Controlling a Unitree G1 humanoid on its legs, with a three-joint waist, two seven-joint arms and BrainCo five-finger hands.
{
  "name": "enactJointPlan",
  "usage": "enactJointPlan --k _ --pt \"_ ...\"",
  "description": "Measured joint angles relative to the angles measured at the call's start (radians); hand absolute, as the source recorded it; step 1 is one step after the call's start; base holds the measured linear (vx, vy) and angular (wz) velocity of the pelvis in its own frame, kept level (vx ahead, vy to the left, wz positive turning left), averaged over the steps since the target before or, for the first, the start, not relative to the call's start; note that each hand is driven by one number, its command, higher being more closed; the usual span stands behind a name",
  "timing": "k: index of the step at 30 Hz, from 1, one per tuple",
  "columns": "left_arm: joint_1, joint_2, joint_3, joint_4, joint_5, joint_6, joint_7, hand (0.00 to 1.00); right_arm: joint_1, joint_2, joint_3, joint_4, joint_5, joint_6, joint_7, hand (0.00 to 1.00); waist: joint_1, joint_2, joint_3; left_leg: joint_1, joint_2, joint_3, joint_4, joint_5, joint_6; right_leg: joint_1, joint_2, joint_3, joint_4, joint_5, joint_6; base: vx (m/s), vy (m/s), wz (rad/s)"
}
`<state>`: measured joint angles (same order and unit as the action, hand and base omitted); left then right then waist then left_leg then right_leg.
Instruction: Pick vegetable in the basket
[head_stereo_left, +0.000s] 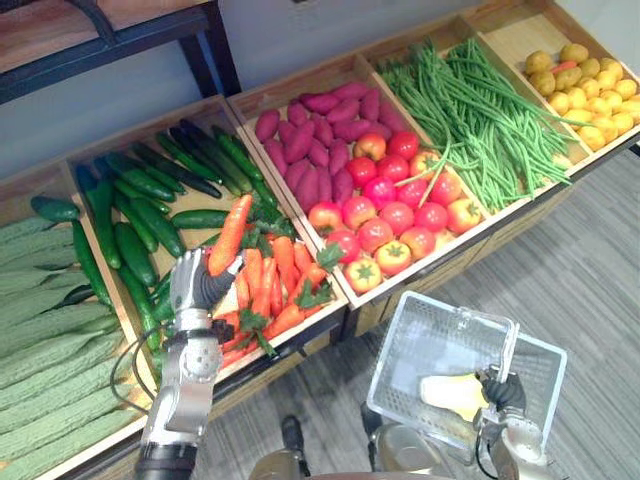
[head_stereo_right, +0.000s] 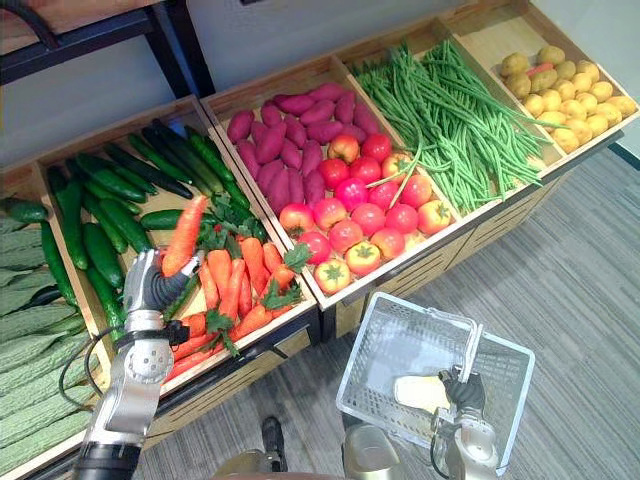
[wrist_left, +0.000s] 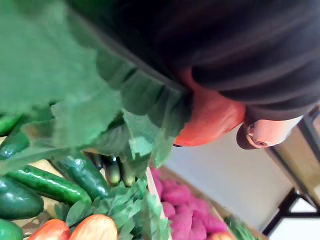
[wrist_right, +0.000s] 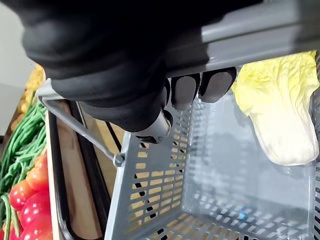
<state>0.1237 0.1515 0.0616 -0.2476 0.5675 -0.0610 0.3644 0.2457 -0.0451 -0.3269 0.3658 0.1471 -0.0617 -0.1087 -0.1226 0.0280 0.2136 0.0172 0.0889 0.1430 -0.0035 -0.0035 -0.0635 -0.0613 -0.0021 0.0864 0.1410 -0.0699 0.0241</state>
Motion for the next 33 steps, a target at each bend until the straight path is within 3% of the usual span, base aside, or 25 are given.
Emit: enactJointPlan --k 3,5,12,13,14,15,16,18,20,21,23,24,25,26,27,28,30,31,33 --pt "0.061 -0.051 -0.002 -0.077 -0.07 -0.032 0.01 1.0 0.022 0.024 0.0 -0.047 0.0 0.007 -0.005 1.0 0.006 0.006 -0.019 0.009 0.011 0.03 0.008 -0.006 0.002 0.004 0.0 0.011 0.005 0.0 0.0 -0.01 -0.006 -0.16" --pt "0.089 -0.074 -0.02 -0.106 -0.108 -0.037 0.01 1.0 0.05 0.044 0.003 -0.111 -0.001 0.011 -0.007 1.0 0.029 0.007 -0.023 0.021 0.02 0.067 0.033 -0.031 0.0 0.005 0.008 0.043 0.014 0.0 0.002 -0.03 -0.01 -0.49" --pt "0.12 -0.107 -0.121 -0.14 -0.18 -0.059 0.007 1.0 0.11 0.071 0.04 -0.31 -0.002 0.029 -0.045 1.0 0.028 0.004 -0.054 -0.009 0.114 0.275 0.26 -0.179 -0.015 -0.063 0.081 0.205 0.055 0.002 0.026 -0.04 0.009 -0.99" --pt "0.119 -0.112 -0.148 -0.14 -0.184 -0.06 0.008 1.0 0.108 0.074 0.058 -0.341 -0.002 0.029 -0.051 1.0 0.039 0.002 -0.058 -0.002 0.139 0.35 0.282 -0.197 -0.018 -0.11 0.043 0.079 0.075 -0.009 0.023 -0.08 0.023 -1.36" --pt "0.116 -0.112 -0.155 -0.14 -0.184 -0.06 0.008 1.0 0.107 0.079 0.065 -0.352 -0.003 0.029 -0.057 1.0 0.044 -0.001 -0.06 0.0 0.146 0.377 0.292 -0.205 -0.018 -0.127 0.018 0.02 0.089 -0.009 0.023 -0.08 0.027 -1.66" --pt "0.105 -0.108 -0.175 -0.138 -0.184 -0.059 0.008 1.0 0.102 0.083 0.078 -0.361 -0.007 0.029 -0.067 1.0 0.046 -0.011 -0.061 0.018 0.157 0.435 0.303 -0.217 -0.024 -0.162 -0.04 -0.128 0.122 -0.01 0.02 -0.03 0.013 -1.09" --pt "0.096 -0.107 -0.182 -0.137 -0.184 -0.059 0.008 1.0 0.1 0.083 0.082 -0.361 -0.013 0.03 -0.067 1.0 0.047 -0.015 -0.061 0.033 0.161 0.465 0.303 -0.221 -0.028 -0.174 -0.073 -0.208 0.139 -0.015 0.008 0.02 0.011 -1.3" --pt "0.067 -0.112 -0.186 -0.136 -0.185 -0.061 0.009 1.0 0.082 0.08 0.095 -0.355 -0.038 0.031 -0.072 1.0 0.046 -0.014 -0.065 0.088 0.175 0.559 0.304 -0.238 -0.049 -0.169 -0.188 -0.511 0.207 -0.041 -0.051 0.09 -0.014 -1.29" --pt "0.023 -0.109 -0.179 -0.102 -0.191 -0.07 0.014 1.0 0.021 0.071 0.097 -0.331 -0.049 0.031 -0.083 1.0 0.042 -0.011 -0.073 0.139 0.183 0.674 0.283 -0.251 -0.058 -0.175 -0.269 -0.73 0.281 -0.05 -0.067 0.15 -0.113 -1.68" --pt "0.007 -0.11 -0.179 -0.078 -0.195 -0.071 0.014 1.0 0.009 0.068 0.096 -0.331 -0.05 0.031 -0.086 1.0 0.034 -0.008 -0.076 0.143 0.186 0.695 0.281 -0.251 -0.058 -0.187 -0.264 -0.725 0.288 -0.054 -0.064 0.18 -0.135 -1.54" --pt "-0.041 -0.119 -0.178 0.006 -0.205 -0.07 0.008 1.0 -0.037 0.045 0.103 -0.331 -0.055 0.037 -0.086 1.0 0.018 0.014 -0.078 0.173 0.232 0.725 0.34 -0.246 -0.061 -0.215 -0.173 -0.612 0.273 -0.057 -0.067 0.21 -0.13 -1.53" --pt "-0.046 -0.119 -0.181 0.018 -0.209 -0.071 0.008 1.0 -0.047 0.039 0.107 -0.331 -0.06 0.037 -0.086 1.0 0.018 0.02 -0.078 0.169 0.262 0.719 0.397 -0.244 -0.057 -0.212 -0.151 -0.587 0.263 -0.058 -0.07 0.26 -0.131 -1.75" --pt "-0.061 -0.116 -0.185 0.042 -0.216 -0.071 0.007 1.0 -0.057 0.025 0.117 -0.331 -0.064 0.037 -0.087 1.0 0.022 0.022 -0.078 0.159 0.317 0.685 0.532 -0.214 -0.003 -0.192 -0.1 -0.535 0.237 -0.057 -0.075 0.3 -0.14 -1.29" --pt "-0.065 -0.116 -0.189 0.055 -0.222 -0.073 0.007 1.0 -0.061 0.016 0.124 -0.331 -0.068 0.037 -0.087 1.0 0.022 0.023 -0.078 0.143 0.339 0.647 0.605 -0.181 0.049 -0.174 -0.08 -0.511 0.218 -0.052 -0.08 0.31 -0.111 -1.52" --pt "-0.064 -0.117 -0.19 0.071 -0.23 -0.076 0.008 1.0 -0.076 -0.004 0.155 -0.331 -0.071 0.037 -0.091 1.0 0.025 0.022 -0.078 0.087 0.344 0.514 0.732 -0.158 0.072 -0.137 -0.057 -0.45 0.157 -0.035 -0.081 0.34 -0.014 -1.47" --pt "-0.067 -0.116 -0.19 0.083 -0.244 -0.08 0.008 1.0 -0.102 -0.019 0.174 -0.329 -0.072 0.037 -0.094 1.0 0.027 0.024 -0.078 0.003 0.279 0.361 0.791 -0.228 0.031 -0.113 -0.047 -0.391 0.105 -0.023 -0.086 0.27 0.075 -1.45" --pt "-0.061 -0.113 -0.188 0.099 -0.256 -0.08 0.008 1.0 -0.145 -0.025 0.194 -0.31 -0.081 0.034 -0.094 1.0 0.036 0.018 -0.075 -0.092 0.171 0.207 0.777 -0.296 0.05 -0.074 -0.049 -0.299 0.062 -0.008 -0.072 0.31 0.139 -1.42" --pt "-0.05 -0.113 -0.188 0.104 -0.261 -0.08 0.008 1.0 -0.167 -0.027 0.212 -0.285 -0.09 0.033 -0.094 1.0 0.059 0.013 -0.072 -0.129 0.122 0.154 0.735 -0.318 0.061 -0.046 -0.054 -0.233 0.048 0.006 -0.051 0.29 0.168 -1.69" --pt "-0.038 -0.115 -0.189 0.103 -0.266 -0.082 0.006 1.0 -0.181 -0.037 0.236 -0.259 -0.106 0.032 -0.093 1.0 0.081 0.013 -0.07 -0.168 0.092 0.101 0.652 -0.315 0.055 -0.029 -0.06 -0.168 0.046 0.011 -0.04 0.2 0.175 -1.45"
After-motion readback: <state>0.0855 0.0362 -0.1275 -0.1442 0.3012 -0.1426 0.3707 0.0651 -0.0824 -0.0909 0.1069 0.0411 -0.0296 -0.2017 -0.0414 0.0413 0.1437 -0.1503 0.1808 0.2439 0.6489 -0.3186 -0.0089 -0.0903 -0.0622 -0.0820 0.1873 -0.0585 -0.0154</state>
